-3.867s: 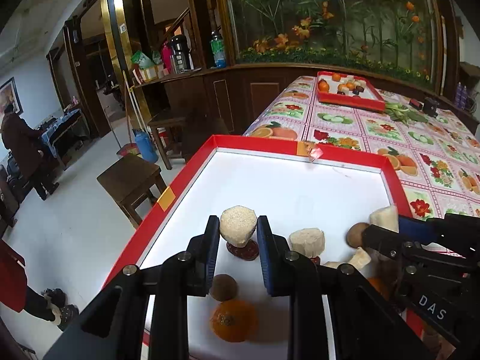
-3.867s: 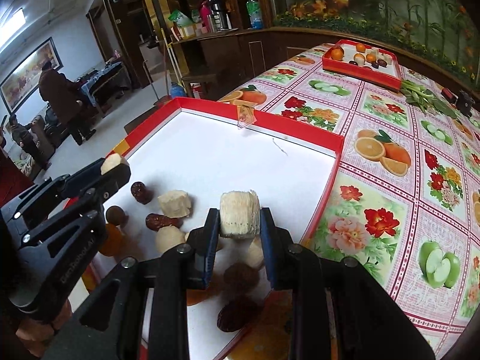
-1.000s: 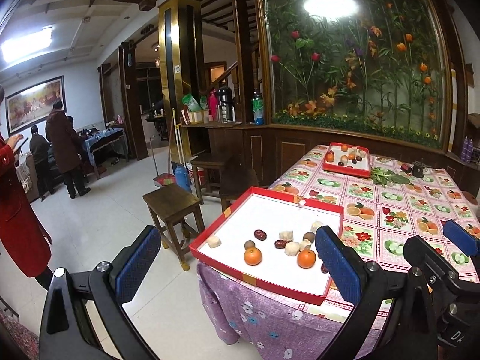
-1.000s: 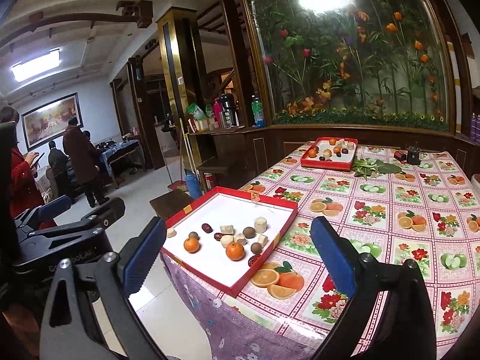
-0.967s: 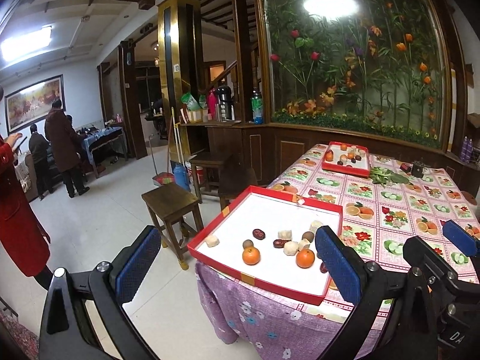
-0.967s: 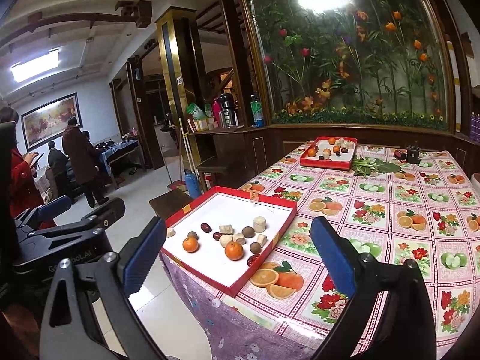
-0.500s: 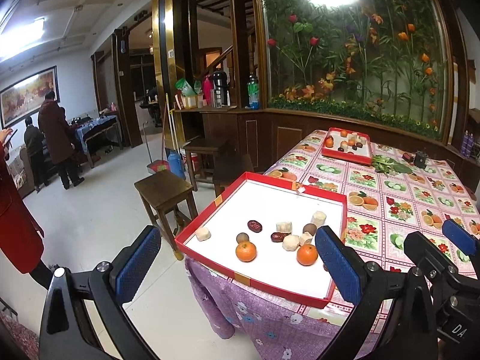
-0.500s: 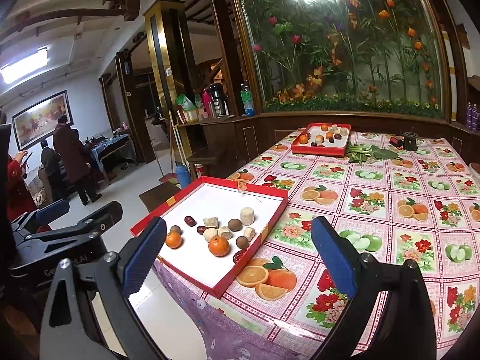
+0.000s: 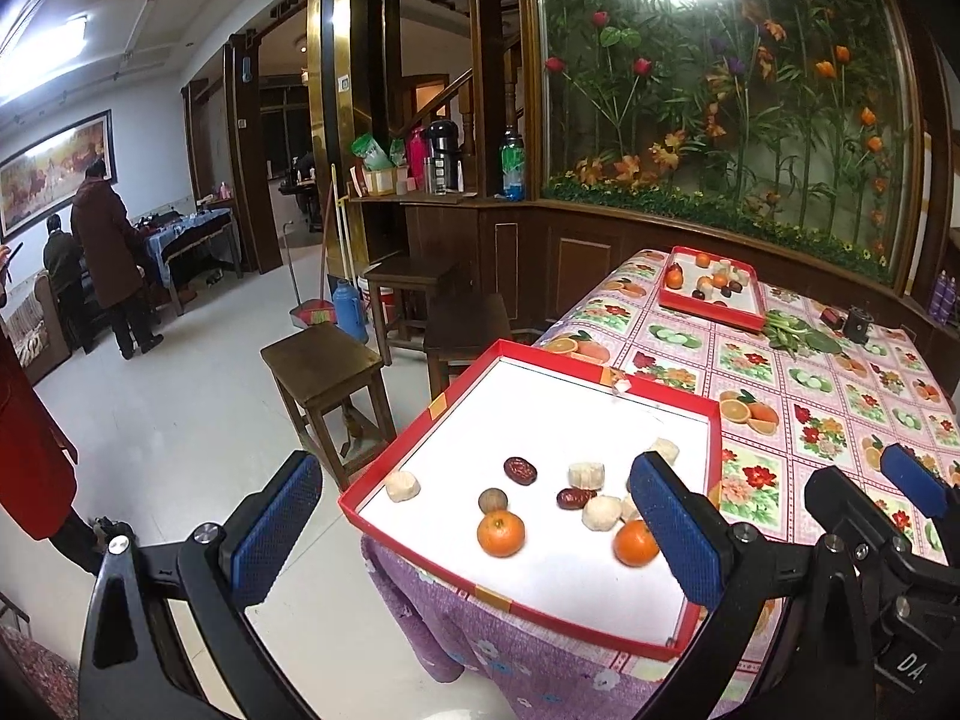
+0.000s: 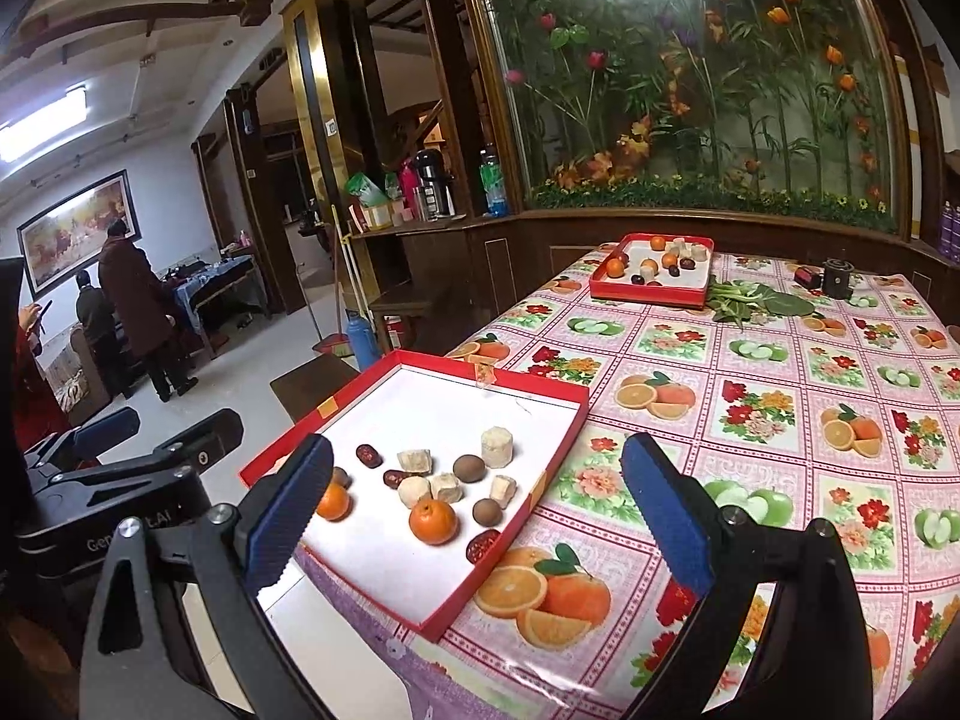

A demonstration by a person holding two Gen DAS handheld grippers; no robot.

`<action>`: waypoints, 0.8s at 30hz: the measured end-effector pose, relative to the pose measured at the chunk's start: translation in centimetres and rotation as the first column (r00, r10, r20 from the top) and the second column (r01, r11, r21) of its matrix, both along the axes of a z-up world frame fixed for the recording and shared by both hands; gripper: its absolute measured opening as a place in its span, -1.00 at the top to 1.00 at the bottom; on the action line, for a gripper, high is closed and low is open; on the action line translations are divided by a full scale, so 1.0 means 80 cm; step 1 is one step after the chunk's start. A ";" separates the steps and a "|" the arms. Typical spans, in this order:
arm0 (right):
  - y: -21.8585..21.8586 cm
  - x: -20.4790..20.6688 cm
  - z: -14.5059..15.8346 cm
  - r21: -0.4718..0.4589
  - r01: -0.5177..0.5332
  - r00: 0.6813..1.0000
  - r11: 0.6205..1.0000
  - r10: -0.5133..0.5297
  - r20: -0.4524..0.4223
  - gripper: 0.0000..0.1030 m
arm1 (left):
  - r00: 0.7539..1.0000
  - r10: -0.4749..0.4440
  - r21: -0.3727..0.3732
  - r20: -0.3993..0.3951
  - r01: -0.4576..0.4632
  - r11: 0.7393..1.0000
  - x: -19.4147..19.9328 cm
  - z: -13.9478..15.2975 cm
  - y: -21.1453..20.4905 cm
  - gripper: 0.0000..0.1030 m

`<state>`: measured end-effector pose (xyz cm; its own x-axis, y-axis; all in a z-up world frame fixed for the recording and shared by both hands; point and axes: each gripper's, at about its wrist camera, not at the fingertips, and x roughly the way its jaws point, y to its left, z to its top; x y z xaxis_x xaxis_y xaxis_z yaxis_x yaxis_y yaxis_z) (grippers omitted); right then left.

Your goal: Organize fruits

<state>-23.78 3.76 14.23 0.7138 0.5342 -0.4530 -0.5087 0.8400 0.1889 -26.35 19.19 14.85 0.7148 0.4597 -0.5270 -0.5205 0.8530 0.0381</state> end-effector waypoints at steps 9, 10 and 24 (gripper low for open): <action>0.011 0.024 -0.012 -0.005 -0.003 1.000 1.000 0.003 -0.021 -0.88 | 1.000 -0.006 -0.004 -0.014 0.006 1.000 0.017 -0.002 0.005 -0.99; 0.011 0.026 -0.013 -0.007 -0.003 1.000 1.000 0.003 -0.025 -0.88 | 1.000 -0.007 -0.007 -0.016 0.006 1.000 0.019 -0.002 0.005 -0.99; 0.015 0.033 -0.017 -0.019 -0.005 1.000 1.000 0.004 -0.030 -0.88 | 0.999 -0.002 -0.022 -0.042 0.001 1.000 0.031 -0.012 0.008 -0.99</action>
<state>-21.13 4.95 12.88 0.6973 0.5284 -0.4844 -0.5067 0.8413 0.1883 -23.90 19.79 13.87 0.6930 0.4465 -0.5661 -0.5172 0.8549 0.0412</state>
